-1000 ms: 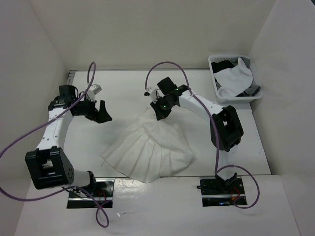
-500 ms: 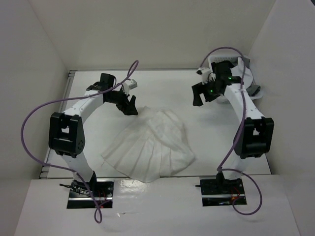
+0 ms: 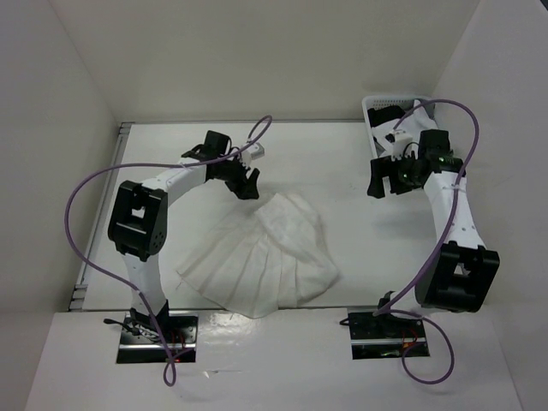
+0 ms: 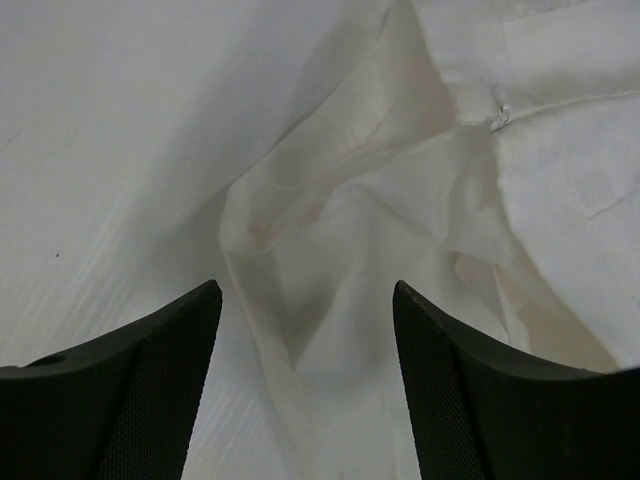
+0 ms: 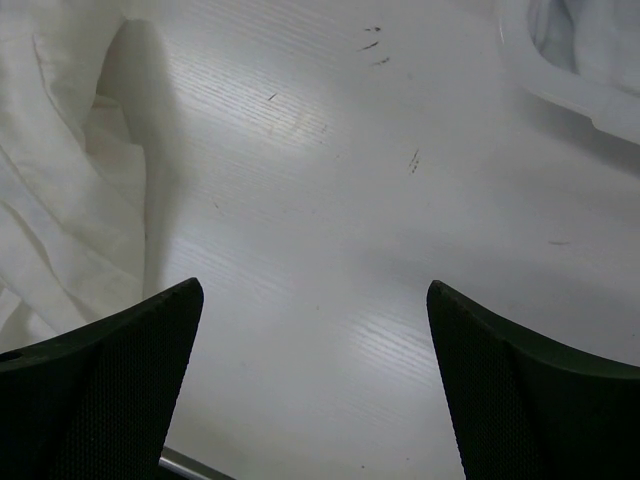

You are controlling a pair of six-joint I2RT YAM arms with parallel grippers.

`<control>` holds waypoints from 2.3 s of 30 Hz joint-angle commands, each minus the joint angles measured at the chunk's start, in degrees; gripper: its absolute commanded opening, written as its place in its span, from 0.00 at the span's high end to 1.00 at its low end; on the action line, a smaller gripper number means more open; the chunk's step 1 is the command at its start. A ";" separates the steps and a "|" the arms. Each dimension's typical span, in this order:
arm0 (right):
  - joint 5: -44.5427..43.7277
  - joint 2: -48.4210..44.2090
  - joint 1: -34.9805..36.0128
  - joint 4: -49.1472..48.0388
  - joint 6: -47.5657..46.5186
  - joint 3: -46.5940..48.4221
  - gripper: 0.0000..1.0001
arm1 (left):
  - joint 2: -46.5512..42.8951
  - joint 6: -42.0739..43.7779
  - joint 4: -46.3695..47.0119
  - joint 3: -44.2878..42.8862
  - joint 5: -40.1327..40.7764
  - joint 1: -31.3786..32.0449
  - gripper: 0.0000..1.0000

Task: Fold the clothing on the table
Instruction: Flatten the skirt out

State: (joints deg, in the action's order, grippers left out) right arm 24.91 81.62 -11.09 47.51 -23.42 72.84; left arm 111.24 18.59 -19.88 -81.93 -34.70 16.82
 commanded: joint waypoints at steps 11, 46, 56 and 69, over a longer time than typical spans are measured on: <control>5.77 -3.31 -4.46 -0.92 0.83 -0.86 0.04 | 4.51 -1.98 3.44 -4.11 1.65 0.14 0.26; 7.35 -5.42 -5.52 -2.07 1.36 -2.97 0.04 | 4.42 4.87 -14.47 -21.33 -0.73 -1.96 0.89; 7.88 -8.68 -5.52 -3.82 2.50 -5.95 0.04 | 3.28 4.88 -21.68 -38.81 2.35 1.19 0.81; 10.16 -10.52 -6.57 -5.49 3.03 -8.06 0.04 | 12.96 5.77 -46.40 -86.58 8.08 29.85 0.81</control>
State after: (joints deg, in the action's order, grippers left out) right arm 32.75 73.06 -16.88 44.82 -20.80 65.12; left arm 127.61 24.10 -60.14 -169.36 -27.14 47.51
